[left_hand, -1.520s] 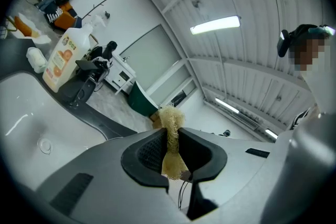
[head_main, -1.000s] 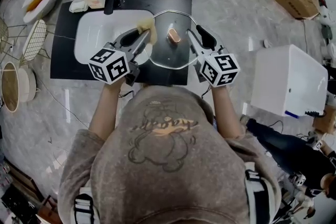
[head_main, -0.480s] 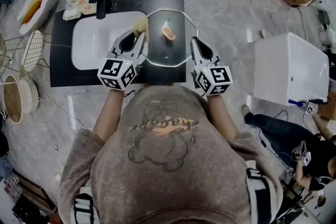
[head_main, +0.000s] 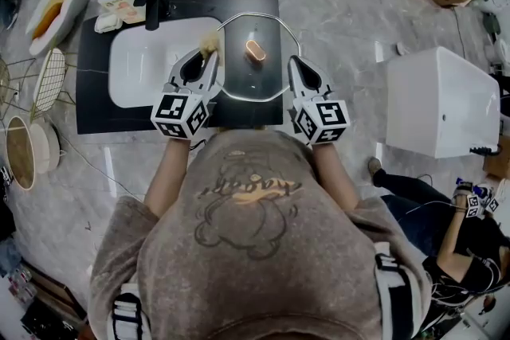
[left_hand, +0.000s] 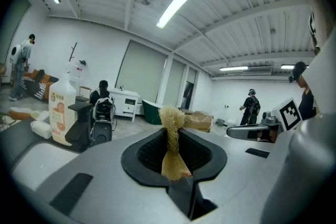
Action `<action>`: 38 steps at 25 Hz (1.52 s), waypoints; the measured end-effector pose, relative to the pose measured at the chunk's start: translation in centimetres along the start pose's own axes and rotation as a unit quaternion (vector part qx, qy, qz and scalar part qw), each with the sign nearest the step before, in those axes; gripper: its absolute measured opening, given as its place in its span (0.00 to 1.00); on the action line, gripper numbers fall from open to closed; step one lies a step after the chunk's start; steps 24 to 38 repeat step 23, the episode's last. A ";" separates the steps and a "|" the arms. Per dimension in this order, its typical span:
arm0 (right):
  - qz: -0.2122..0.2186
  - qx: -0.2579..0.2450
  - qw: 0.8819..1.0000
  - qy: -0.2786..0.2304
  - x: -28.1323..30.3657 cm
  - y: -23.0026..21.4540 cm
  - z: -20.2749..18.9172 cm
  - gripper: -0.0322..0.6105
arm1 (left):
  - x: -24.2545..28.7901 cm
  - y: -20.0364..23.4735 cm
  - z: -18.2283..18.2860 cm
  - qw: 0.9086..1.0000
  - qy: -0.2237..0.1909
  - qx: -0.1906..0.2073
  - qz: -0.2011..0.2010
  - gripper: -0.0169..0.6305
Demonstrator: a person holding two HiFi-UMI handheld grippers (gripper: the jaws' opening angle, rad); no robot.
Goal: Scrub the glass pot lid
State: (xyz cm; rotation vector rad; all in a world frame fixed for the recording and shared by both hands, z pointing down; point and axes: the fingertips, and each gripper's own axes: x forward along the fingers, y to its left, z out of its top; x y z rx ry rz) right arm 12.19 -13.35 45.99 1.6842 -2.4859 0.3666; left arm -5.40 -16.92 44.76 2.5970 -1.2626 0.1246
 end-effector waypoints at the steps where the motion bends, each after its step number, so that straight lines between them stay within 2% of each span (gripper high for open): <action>1: 0.001 0.001 1.000 -0.001 0.0 0.0 0.1 0.05 | 0.0 0.0 0.0 1.000 0.000 0.000 0.000 0.14; 38: -0.004 0.008 1.000 0.001 0.3 -0.7 -0.1 0.05 | 0.0 -0.1 -0.4 1.000 0.002 -0.012 0.016 0.14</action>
